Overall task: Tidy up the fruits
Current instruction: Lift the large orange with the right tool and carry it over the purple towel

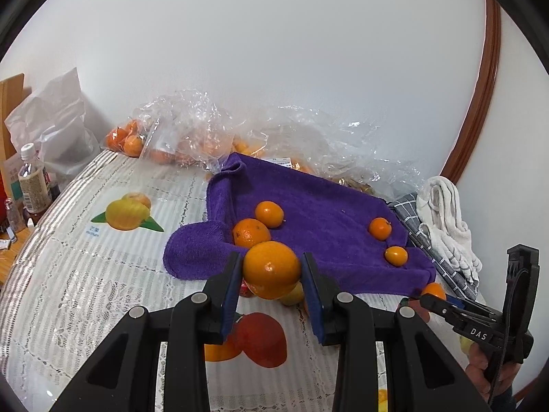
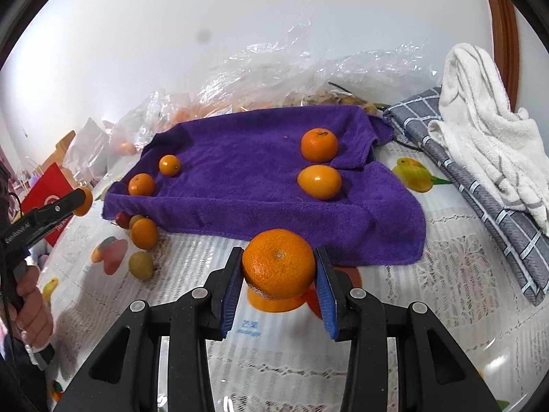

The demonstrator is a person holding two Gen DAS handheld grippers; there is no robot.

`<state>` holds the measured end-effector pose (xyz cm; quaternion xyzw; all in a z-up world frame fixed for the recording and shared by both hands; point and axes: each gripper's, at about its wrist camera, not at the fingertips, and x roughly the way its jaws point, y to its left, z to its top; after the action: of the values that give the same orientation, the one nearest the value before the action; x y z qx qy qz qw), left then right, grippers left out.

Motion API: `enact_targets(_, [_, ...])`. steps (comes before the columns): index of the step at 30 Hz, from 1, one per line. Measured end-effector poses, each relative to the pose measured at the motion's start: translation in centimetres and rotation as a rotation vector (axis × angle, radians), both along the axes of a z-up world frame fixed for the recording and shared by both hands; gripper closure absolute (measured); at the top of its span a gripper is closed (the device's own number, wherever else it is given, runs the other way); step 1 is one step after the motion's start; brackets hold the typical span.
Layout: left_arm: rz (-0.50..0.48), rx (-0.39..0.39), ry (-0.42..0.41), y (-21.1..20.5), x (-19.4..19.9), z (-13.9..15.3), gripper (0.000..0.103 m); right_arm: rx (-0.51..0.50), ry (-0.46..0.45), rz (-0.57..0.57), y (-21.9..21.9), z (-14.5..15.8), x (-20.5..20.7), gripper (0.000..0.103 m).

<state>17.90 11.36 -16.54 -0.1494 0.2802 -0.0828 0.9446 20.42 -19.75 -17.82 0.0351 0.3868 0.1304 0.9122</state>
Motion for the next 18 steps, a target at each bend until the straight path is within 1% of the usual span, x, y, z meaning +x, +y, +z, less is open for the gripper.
enact_targets(6, [0.034,0.022,-0.023,0.2,-0.5,0.9,0.07,-0.009,-0.022,-0.001,0.1,1.4,-0.4,0.063])
enact_targets(9, [0.029,-0.017,-0.022,0.9,-0.7,1.7,0.07,-0.012,-0.037,-0.005,0.1,2.3,-0.3,0.063])
enact_targets(14, [0.054,0.004,-0.017,2.0,-0.9,3.0,0.07,-0.014,-0.08,-0.009,0.3,4.6,0.8,0.063])
enact_targets(18, [0.079,-0.022,-0.001,3.3,-0.2,4.4,0.07,0.013,-0.108,-0.025,0.1,6.2,2.4,0.063])
